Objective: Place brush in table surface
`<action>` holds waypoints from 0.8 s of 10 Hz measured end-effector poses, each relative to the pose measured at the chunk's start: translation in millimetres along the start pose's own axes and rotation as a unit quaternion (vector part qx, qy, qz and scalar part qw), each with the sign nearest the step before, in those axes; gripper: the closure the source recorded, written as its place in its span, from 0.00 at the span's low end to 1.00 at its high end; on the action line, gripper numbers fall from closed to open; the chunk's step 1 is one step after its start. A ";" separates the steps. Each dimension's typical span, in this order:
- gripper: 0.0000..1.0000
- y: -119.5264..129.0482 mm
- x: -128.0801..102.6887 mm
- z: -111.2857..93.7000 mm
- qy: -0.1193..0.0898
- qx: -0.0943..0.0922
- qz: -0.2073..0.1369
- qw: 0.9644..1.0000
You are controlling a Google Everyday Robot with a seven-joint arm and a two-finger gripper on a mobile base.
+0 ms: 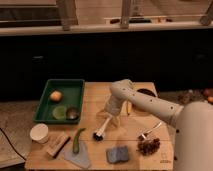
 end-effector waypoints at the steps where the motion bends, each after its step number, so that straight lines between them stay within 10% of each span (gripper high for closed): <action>1: 0.20 0.7 -0.4 0.4 0.001 -0.001 0.002 1.000; 8: 0.20 3.6 3.0 -14.7 0.013 0.006 0.011 1.000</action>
